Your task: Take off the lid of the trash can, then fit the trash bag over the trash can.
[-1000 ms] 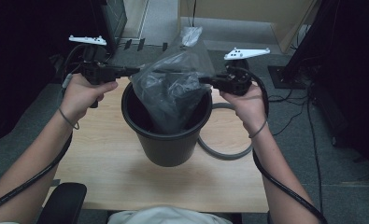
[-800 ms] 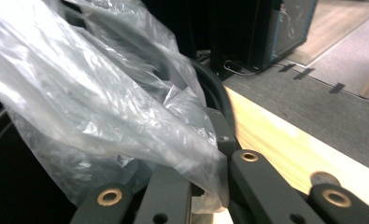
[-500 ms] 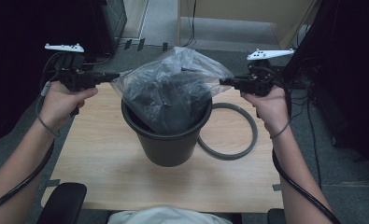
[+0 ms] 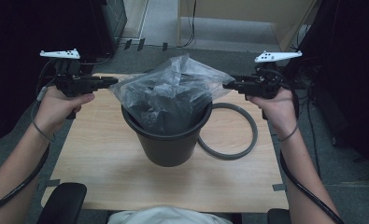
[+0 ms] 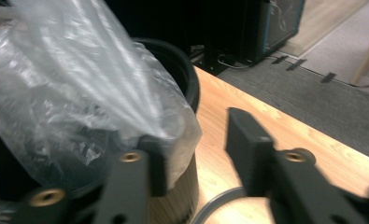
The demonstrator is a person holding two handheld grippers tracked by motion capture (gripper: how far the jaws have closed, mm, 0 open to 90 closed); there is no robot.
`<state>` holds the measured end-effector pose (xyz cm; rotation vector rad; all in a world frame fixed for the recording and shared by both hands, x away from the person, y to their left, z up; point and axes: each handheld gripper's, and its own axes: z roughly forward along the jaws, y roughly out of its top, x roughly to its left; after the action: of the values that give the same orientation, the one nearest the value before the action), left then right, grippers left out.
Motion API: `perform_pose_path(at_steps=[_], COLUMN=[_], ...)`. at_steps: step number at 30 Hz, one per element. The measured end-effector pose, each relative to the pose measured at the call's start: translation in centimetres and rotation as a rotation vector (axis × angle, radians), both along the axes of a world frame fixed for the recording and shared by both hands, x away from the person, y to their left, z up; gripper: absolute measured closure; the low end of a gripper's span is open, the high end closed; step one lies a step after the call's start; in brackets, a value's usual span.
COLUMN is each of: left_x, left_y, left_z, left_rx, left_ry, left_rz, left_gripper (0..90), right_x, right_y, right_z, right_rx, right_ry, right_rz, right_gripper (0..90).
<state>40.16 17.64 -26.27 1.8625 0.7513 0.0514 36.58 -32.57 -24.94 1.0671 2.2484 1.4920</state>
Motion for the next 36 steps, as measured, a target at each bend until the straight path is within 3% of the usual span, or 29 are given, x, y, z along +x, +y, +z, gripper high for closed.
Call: perform_pose_path(at_steps=[4,9,12,15,17,25,29,30,36], left_x=[-0.1,-0.2,-0.1,0.1,0.5,1.9,2.4,2.6,3.4], left_y=[-0.3,-0.8,-1.8,-2.4,-3.2,-4.1,-4.7,-5.2,-6.6], left_z=[0.3,0.8,1.6,1.9,2.0,2.7,2.5,2.4,2.2], left_rx=[-0.007,-0.021,-0.009,-0.001,0.026,0.046,0.067,0.082,0.093], left_ry=[-0.031,-0.055,-0.09,-0.096,-0.106,-0.116,-0.105,-0.108,-0.1], left_rz=[-0.029,-0.059,-0.088,-0.11,-0.135,-0.14,-0.144,-0.15,-0.164], left_gripper=[64.7,58.1,56.6,53.2,51.2,46.3,45.4,44.7,43.6], right_x=[-0.1,-0.3,-0.4,-0.5,-0.5,-0.6,-0.1,0.2,0.5], right_y=[0.2,0.7,1.3,1.9,2.2,2.3,2.6,2.7,3.6], right_z=[0.1,0.6,1.1,1.6,1.7,2.1,1.8,1.6,1.2], right_rx=[0.017,0.061,0.062,0.059,0.057,0.062,0.049,0.065,0.061], right_ry=[-0.004,-0.01,-0.027,-0.039,-0.044,-0.043,-0.031,-0.027,-0.018], right_rz=[0.017,0.057,0.082,0.102,0.108,0.11,0.096,0.083,0.082], right_gripper=[48.3,41.3,41.0,38.6,38.6,38.6,38.8,39.1,39.6])
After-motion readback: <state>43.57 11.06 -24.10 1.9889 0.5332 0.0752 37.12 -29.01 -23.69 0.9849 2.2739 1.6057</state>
